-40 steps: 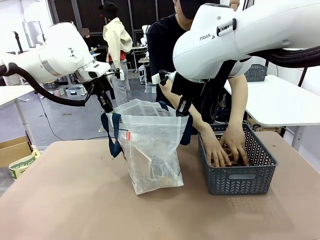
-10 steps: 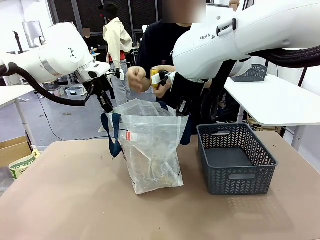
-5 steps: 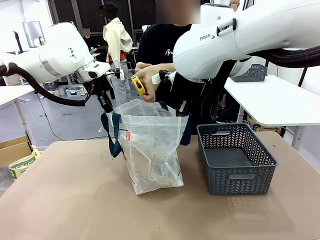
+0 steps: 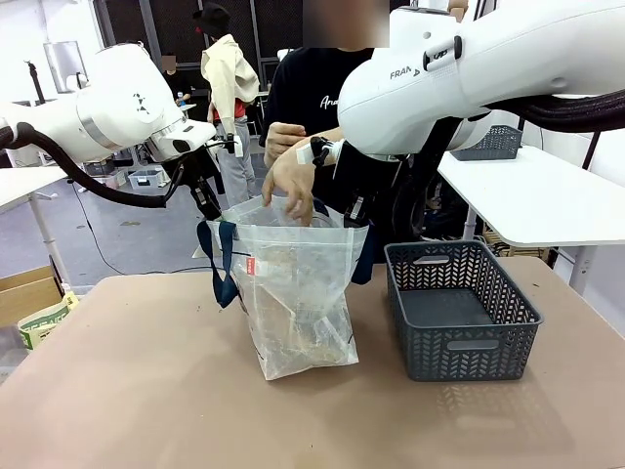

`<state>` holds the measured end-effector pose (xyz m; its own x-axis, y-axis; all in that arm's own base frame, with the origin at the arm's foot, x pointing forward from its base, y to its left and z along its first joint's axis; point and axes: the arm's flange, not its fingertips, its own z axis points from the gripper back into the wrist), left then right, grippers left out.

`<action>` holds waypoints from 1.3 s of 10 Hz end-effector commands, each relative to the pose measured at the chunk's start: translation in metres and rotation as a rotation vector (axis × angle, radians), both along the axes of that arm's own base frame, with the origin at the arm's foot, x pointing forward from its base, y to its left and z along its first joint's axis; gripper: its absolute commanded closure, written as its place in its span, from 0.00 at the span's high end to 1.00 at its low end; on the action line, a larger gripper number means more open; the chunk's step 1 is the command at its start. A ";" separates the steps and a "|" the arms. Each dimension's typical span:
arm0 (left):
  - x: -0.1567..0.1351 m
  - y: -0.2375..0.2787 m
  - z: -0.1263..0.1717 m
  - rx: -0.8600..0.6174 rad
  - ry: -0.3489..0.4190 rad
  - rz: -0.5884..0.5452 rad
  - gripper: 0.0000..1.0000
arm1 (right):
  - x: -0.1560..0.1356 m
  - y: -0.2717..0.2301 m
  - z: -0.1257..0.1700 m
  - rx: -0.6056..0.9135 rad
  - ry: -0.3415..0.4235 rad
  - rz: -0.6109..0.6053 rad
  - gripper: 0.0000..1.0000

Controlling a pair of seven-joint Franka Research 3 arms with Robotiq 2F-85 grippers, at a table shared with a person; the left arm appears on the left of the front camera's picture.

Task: Transfer purchased items from the store into the shopping bag.
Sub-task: Move the Reusable shopping bag to the right side of the table.

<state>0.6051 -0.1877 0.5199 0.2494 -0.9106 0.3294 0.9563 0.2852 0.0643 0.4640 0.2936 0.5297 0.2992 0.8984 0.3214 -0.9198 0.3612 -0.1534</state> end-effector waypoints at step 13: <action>0.000 0.001 0.000 0.001 0.000 0.001 0.00 | 0.000 -0.002 0.000 -0.005 0.000 0.000 0.00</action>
